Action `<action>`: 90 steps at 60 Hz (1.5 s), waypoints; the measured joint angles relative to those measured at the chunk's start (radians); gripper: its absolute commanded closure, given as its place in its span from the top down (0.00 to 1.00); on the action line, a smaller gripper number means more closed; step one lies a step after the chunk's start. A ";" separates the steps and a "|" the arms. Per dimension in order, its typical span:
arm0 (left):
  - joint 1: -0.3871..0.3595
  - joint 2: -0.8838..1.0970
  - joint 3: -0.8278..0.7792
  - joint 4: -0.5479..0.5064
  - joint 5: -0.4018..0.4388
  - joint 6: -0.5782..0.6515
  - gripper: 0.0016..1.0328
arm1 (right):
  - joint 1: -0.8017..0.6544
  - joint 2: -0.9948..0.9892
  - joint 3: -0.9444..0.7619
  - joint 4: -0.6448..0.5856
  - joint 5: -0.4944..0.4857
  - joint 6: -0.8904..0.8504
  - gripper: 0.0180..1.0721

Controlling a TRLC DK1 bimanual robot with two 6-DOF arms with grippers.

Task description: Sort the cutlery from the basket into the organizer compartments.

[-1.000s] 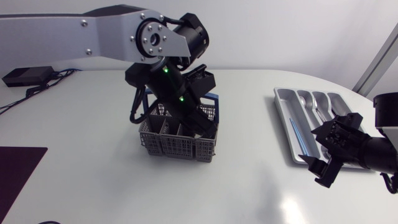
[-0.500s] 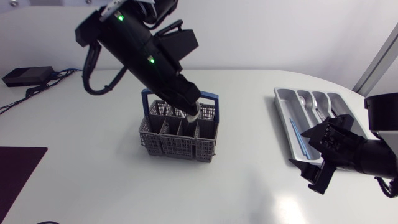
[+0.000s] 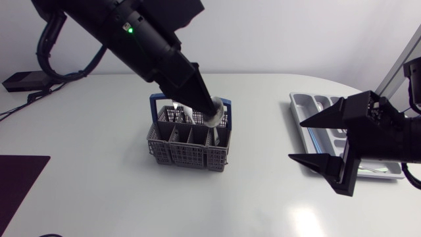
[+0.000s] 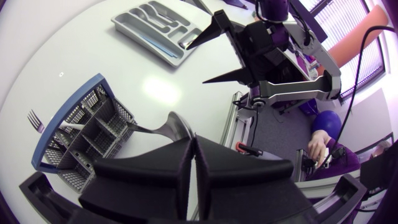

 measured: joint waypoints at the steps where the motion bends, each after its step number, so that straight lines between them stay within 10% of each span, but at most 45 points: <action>1: 0.000 0.000 0.004 -0.003 0.007 0.004 0.03 | 0.005 0.001 0.003 -0.003 -0.006 0.003 0.90; 32: -0.048 0.083 0.022 -0.071 0.140 0.161 0.03 | 0.264 0.122 0.072 0.044 -0.124 0.134 0.79; 66: -0.061 0.129 0.067 -0.113 0.211 0.246 0.03 | 0.292 0.222 0.092 0.133 -0.209 0.166 0.29; 90: -0.046 0.138 0.090 -0.127 0.218 0.257 0.03 | 0.282 0.227 0.082 0.133 -0.222 0.165 0.29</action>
